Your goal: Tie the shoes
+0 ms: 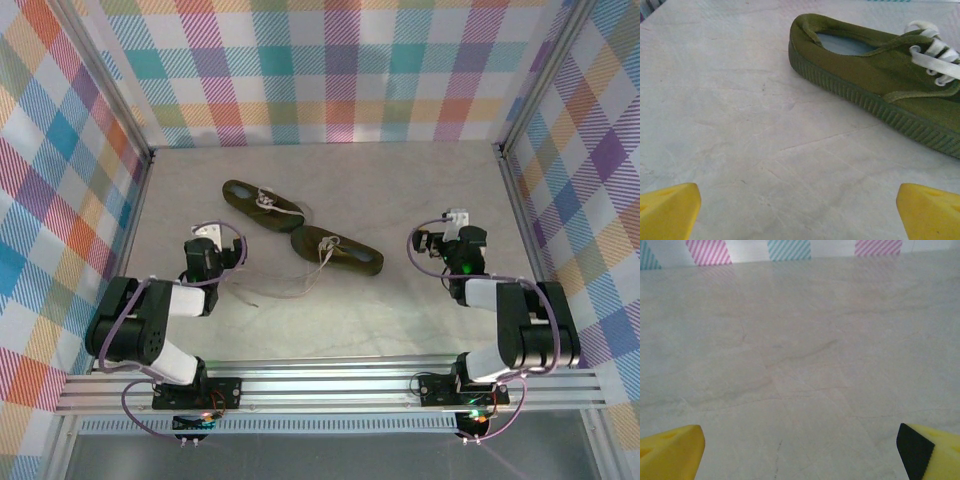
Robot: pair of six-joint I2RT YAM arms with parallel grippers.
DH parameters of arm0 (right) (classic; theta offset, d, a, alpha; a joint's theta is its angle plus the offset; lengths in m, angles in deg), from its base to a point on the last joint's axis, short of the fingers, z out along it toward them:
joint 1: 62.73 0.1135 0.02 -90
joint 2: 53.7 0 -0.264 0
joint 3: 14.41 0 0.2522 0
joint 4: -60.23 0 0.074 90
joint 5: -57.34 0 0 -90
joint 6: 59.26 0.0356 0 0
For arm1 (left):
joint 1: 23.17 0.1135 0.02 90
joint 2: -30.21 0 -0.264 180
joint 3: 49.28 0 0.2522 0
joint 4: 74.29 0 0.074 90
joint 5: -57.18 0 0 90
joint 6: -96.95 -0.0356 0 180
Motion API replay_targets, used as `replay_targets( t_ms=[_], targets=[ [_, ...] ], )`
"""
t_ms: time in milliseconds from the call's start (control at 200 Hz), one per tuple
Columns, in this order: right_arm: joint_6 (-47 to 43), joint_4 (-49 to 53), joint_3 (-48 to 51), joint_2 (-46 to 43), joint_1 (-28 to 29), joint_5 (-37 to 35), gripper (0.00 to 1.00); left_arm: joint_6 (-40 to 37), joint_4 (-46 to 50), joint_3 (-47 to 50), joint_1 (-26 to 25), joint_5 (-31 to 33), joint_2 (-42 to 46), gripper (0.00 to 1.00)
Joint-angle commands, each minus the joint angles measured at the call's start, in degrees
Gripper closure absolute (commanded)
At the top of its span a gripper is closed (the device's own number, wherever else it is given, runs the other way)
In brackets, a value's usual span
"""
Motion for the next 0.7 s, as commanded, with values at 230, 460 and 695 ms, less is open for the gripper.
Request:
replay_targets(
  t_ms=[230, 460, 695],
  targets=[
    [29.56, 38.84, -10.01, -18.62, 0.46, -22.95, 0.01, 7.47, 25.52, -9.17, -3.67, 8.53, 16.56, 0.00],
    [30.22, 43.46, -16.48, -16.11, 0.30, -3.08, 0.01, 25.63, 51.05, -23.32, -3.68, 7.53, 16.45, 0.00],
    [17.10, 56.77, -29.29, -4.17, 9.12, 15.40, 0.05, 26.91, 57.49, -27.76, -9.24, 1.81, 16.72, 0.00]
  ],
)
